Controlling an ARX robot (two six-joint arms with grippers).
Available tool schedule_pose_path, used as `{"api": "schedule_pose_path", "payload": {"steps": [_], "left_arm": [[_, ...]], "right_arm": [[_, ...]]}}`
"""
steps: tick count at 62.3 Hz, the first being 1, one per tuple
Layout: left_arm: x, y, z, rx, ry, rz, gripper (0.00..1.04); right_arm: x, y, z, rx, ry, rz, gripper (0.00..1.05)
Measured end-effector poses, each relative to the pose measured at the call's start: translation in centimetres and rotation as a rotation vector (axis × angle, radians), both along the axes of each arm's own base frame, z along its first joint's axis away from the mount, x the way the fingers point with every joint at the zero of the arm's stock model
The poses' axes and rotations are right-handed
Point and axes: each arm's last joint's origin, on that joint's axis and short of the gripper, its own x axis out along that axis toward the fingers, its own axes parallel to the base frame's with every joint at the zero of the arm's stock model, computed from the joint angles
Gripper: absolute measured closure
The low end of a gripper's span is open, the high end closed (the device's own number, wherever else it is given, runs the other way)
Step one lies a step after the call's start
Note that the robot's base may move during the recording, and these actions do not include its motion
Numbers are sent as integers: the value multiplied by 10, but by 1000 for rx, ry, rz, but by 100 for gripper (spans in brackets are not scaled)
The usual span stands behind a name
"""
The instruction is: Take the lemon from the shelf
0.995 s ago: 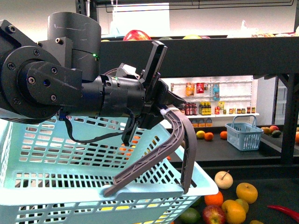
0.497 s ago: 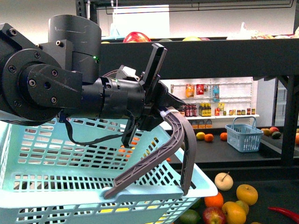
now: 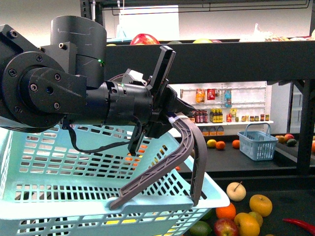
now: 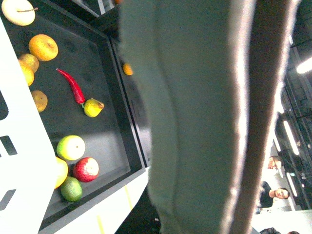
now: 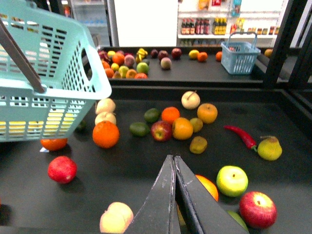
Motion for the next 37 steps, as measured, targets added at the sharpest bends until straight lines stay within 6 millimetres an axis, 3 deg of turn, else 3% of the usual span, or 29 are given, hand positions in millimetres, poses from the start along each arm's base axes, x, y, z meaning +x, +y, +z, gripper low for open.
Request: {"api": "schedule_pose_path", "payload": {"steps": [26, 37], "left_arm": [[0, -1, 0, 1, 0, -1, 98], [0, -1, 0, 1, 0, 0, 98]], "right_arm": [[-2, 0, 1, 0, -21, 0, 102], [-2, 0, 1, 0, -21, 0, 73]]}}
